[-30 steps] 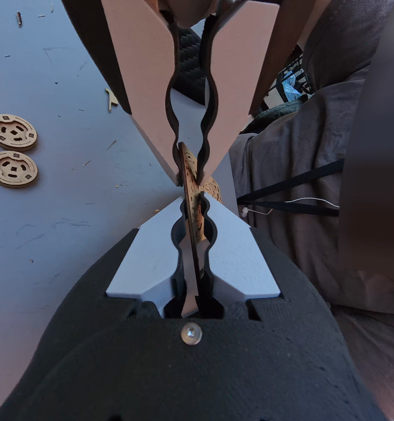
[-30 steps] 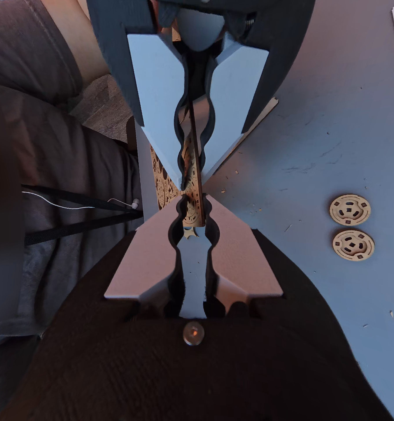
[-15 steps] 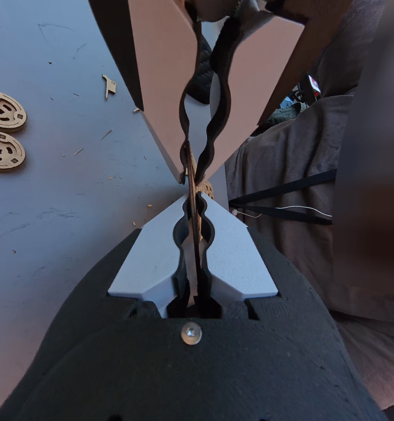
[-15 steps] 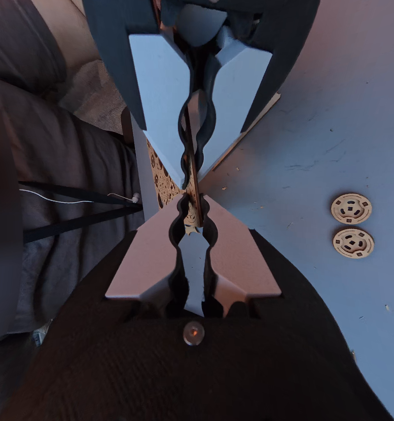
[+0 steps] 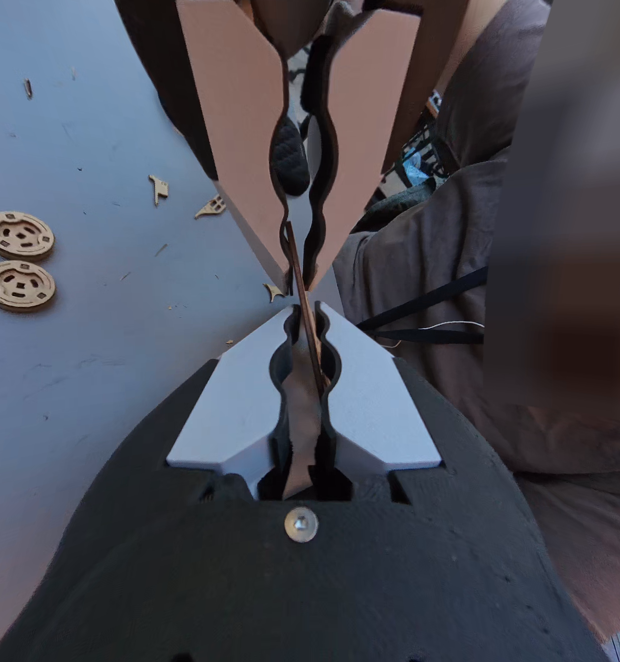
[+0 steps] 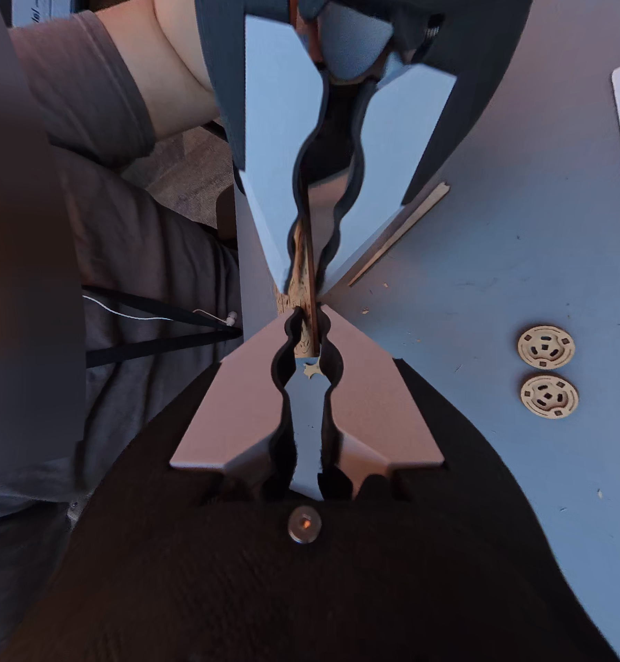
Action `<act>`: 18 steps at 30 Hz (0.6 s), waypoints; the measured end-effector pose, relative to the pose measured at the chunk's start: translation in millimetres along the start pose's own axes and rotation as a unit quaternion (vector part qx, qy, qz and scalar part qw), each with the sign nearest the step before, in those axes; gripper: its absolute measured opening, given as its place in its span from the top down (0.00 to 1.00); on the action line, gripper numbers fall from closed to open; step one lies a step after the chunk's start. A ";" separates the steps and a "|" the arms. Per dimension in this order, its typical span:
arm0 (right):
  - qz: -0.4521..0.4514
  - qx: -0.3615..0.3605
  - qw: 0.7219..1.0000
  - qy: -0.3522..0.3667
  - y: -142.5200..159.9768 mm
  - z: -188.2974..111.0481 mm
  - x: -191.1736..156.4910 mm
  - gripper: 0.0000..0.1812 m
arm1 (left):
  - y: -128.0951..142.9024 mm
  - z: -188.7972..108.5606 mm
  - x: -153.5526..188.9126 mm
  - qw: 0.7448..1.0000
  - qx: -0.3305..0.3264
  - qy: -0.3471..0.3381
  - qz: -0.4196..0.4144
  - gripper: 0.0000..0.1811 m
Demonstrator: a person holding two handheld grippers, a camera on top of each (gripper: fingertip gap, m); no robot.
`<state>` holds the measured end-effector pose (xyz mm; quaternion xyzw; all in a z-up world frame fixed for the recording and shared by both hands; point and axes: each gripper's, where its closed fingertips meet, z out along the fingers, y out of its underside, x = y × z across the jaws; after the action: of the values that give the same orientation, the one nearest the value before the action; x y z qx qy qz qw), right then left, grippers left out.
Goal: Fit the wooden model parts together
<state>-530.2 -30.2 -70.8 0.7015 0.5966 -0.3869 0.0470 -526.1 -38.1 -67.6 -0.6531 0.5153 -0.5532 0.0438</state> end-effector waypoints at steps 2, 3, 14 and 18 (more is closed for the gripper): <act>0.000 0.012 1.000 -0.007 0.8 -2.1 -0.1 0.98 | -8.8 -16.4 -4.3 0.999 0.037 -0.007 -0.019 0.82; 0.001 0.017 1.000 -0.005 1.5 -2.4 1.0 0.97 | -13.1 -27.6 -7.2 0.998 0.061 -0.011 -0.031 0.82; -0.010 0.030 0.999 -0.002 1.2 -2.1 1.8 0.97 | -13.4 -38.4 -10.1 0.995 0.054 -0.085 0.003 0.78; -0.017 0.027 0.999 0.007 -2.6 -0.9 1.6 0.96 | -12.1 -10.8 3.7 0.999 0.020 -0.046 -0.001 0.90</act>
<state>-532.0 -27.7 -70.1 0.6948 0.5982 -0.3989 0.0176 -527.3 -29.5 -53.4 -0.6774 0.5006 -0.5330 0.0797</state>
